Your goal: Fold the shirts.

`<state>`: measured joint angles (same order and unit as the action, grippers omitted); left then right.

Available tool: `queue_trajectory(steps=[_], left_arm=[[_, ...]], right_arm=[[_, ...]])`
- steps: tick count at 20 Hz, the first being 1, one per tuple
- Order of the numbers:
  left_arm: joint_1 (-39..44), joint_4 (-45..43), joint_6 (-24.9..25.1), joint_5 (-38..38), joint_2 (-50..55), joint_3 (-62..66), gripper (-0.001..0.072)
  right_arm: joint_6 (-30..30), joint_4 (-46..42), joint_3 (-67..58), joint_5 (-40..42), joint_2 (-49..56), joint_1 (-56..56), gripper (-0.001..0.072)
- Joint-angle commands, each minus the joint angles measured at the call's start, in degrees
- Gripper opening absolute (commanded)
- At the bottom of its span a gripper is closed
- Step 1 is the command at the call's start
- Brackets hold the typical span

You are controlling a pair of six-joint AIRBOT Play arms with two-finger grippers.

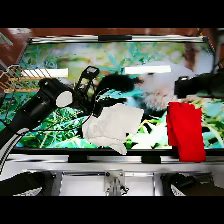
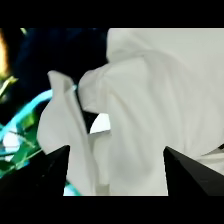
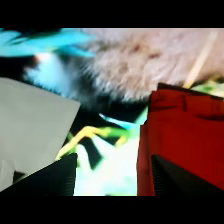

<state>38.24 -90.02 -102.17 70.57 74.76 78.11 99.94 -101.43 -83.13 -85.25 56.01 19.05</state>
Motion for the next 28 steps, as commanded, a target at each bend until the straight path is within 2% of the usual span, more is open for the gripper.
queue_trajectory(steps=[1,5,8,10,13,14,15,17,18,20,25,28], left_arm=[[-6.5,0.0,1.3,6.7,-2.2,-2.9,0.0720],[-15.2,8.2,4.3,7.6,-7.9,-13.0,0.0720],[-16.5,17.4,5.1,0.2,-9.4,-26.3,0.0720],[-14.7,24.7,6.5,-7.8,-8.9,-32.3,0.0715],[-10.6,26.2,5.4,-15.1,-6.4,-35.6,0.0705],[-9.9,26.1,5.5,-15.2,-5.0,-35.6,0.0660],[-9.9,25.7,5.5,-15.1,-3.8,-35.6,0.0537],[-10.6,23.0,5.4,-14.9,-2.8,-35.6,0.0191],[-11.2,22.0,5.4,-14.8,-3.1,-35.5,0.0117],[-12.8,20.4,5.5,-14.2,-5.0,-35.6,0.0033],[-14.0,18.2,5.5,-13.1,-11.6,-35.6,0.0034],[-14.0,18.2,5.5,-13.1,-14.0,-35.6,0.0034]], right_arm=[[-4.0,8.0,7.6,0.0,3.4,-0.1,0.0578],[-9.7,20.1,12.5,0.0,10.4,-7.9,0.0578],[-13.1,31.3,14.1,0.3,15.2,-16.1,0.0578],[-13.6,31.9,14.4,0.3,17.6,-18.5,0.0578],[-13.6,30.6,14.4,0.2,19.8,-18.6,0.0578],[-13.7,30.6,14.4,0.2,20.3,-18.6,0.0578],[-13.6,30.6,14.4,0.2,20.8,-18.6,0.0578],[-14.4,30.6,16.3,0.1,21.8,-18.4,0.0672],[-14.7,30.7,18.2,0.3,22.3,-18.0,0.0672],[-15.0,33.2,22.5,2.0,23.4,-16.4,0.0672],[-16.5,43.8,26.7,9.4,28.3,-11.8,0.0672],[-16.2,45.0,26.7,11.5,31.2,-8.8,0.0672]])
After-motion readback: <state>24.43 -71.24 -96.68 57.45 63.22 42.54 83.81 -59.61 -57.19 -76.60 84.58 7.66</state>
